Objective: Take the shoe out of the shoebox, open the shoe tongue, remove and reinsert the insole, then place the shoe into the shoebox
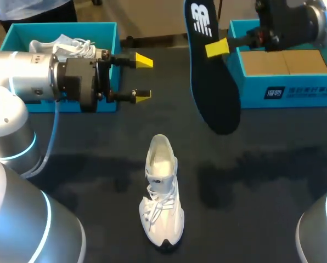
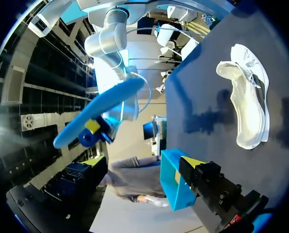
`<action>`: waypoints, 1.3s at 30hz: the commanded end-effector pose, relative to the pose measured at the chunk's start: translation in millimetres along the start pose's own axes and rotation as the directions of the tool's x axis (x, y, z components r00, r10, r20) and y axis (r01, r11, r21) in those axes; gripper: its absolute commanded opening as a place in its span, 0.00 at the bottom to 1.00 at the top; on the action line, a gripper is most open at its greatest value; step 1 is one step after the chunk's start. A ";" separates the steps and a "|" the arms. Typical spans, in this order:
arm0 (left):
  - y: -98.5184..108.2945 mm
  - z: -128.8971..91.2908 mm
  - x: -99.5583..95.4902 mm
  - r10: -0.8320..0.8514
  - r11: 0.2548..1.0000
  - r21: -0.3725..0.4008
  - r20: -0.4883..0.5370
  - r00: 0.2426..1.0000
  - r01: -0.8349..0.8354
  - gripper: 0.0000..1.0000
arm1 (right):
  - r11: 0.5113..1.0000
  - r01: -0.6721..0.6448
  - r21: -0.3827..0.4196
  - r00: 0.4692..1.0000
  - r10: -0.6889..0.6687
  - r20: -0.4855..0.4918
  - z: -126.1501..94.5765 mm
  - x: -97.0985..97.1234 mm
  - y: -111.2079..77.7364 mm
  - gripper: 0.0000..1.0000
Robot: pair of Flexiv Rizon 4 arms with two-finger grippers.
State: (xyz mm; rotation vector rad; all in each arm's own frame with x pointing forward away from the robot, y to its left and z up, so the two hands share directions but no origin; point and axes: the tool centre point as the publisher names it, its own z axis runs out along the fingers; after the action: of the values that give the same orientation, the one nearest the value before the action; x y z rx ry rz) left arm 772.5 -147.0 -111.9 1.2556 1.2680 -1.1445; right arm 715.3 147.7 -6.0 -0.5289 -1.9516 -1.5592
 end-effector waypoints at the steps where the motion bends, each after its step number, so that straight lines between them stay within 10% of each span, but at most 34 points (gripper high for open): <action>1: -0.1 0.6 0.3 0.002 1.000 -0.001 0.000 1.000 -0.002 1.00 | 0.995 0.003 0.099 0.997 0.005 -0.076 5.1 -32.0 19.4 0.00; 31: -0.1 0.6 0.3 0.002 1.000 -0.001 0.000 1.000 -0.002 1.00 | 0.936 -0.345 -0.066 0.937 0.348 0.024 -5.3 -82.7 12.8 0.00; 39: 4.9 11.6 -2.2 0.045 0.998 0.030 0.087 0.995 -0.048 1.00 | 0.833 -0.552 -0.036 0.832 0.548 -0.082 6.6 -127.0 23.6 0.00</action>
State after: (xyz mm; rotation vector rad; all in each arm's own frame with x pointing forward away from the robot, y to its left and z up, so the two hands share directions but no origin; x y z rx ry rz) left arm 766.7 -153.0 -104.0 1.2391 1.1769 -1.1602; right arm 800.7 151.8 -58.9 -0.9917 -1.5678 -1.2926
